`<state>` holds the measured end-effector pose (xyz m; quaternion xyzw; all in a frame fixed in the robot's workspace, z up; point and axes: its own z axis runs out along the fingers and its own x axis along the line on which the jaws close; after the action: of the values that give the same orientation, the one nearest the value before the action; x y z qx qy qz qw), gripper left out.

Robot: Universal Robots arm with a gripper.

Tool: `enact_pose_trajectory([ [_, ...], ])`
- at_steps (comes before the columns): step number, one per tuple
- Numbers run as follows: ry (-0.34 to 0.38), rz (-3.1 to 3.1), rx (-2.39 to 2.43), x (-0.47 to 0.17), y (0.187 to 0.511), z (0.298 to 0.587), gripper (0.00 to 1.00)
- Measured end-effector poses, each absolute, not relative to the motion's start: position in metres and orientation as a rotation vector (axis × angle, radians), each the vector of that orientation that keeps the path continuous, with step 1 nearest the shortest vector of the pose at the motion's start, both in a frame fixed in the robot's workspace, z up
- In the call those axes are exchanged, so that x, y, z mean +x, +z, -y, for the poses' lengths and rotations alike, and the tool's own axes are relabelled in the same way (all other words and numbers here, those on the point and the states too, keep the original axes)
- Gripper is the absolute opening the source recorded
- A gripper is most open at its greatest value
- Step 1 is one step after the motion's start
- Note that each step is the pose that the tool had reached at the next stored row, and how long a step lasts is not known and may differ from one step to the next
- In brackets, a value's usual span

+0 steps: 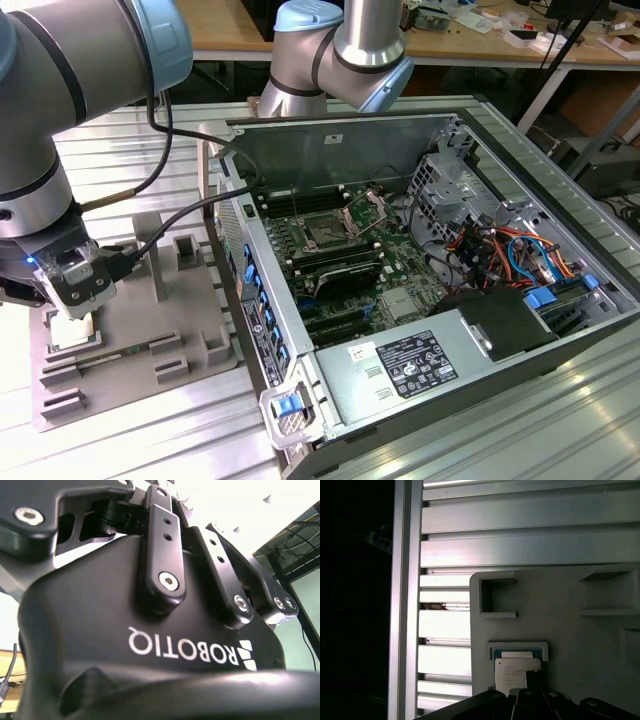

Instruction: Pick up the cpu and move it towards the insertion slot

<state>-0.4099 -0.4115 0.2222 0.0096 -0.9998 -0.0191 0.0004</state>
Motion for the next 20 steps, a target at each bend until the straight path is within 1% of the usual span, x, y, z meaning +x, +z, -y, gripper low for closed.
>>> enact_pose_trajectory([
  [20, -0.060, 3.140, 0.030, -0.4154, 0.2168, 0.4117, 0.11],
])
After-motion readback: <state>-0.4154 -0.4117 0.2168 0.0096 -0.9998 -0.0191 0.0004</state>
